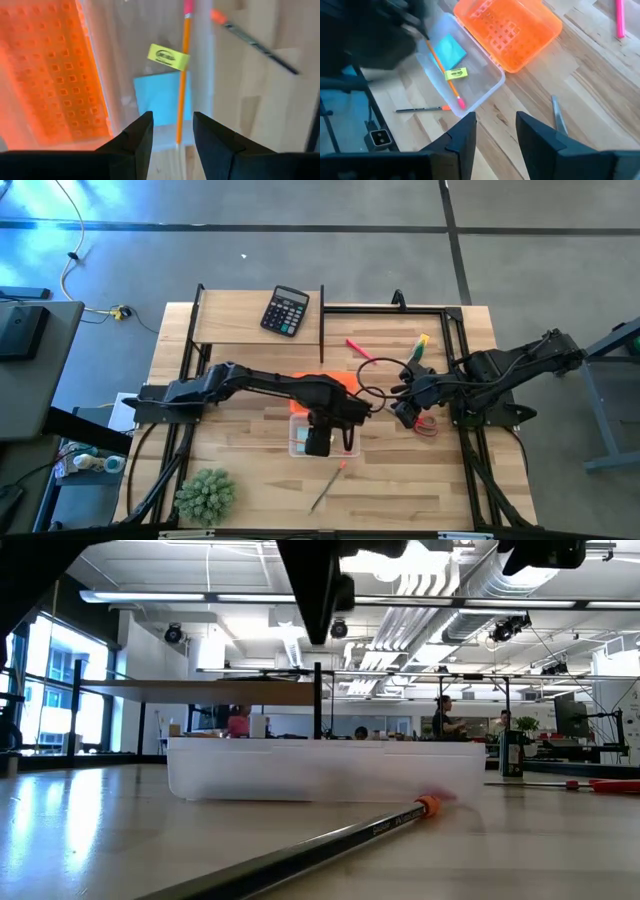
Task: Pack school essentials
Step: Adjust the pencil into the school supply box
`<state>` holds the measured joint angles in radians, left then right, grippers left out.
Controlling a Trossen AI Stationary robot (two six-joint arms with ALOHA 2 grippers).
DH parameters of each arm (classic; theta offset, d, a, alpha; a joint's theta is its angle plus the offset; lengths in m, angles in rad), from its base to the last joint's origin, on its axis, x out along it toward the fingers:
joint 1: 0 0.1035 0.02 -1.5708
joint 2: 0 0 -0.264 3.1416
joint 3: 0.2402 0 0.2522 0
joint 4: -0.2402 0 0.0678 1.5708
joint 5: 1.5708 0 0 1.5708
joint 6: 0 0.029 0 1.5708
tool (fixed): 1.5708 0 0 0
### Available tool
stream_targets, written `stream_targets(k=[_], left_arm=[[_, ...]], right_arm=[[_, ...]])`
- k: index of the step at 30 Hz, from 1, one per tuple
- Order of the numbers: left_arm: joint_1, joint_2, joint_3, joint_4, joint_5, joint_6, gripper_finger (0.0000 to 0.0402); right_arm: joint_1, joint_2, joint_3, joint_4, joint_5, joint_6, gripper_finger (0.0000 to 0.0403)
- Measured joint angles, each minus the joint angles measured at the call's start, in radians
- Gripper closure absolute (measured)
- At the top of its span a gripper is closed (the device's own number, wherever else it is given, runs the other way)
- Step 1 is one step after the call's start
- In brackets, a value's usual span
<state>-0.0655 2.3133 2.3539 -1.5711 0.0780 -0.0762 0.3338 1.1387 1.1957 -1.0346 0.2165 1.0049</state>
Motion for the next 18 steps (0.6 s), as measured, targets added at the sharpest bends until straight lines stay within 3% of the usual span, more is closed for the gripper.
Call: stream_targets(k=[9, 18], left_arm=[[-0.048, -0.076, 0.000, 0.035, -0.065, -0.030, 0.0280], [-0.075, -0.075, -0.016, 0.049, -0.062, -0.059, 0.0284]], right_arm=[[0.000, 0.000, 0.000, -0.032, -0.001, 0.000, 0.0274], [0.000, 0.000, 0.000, -0.034, 0.010, -0.044, 0.0274]])
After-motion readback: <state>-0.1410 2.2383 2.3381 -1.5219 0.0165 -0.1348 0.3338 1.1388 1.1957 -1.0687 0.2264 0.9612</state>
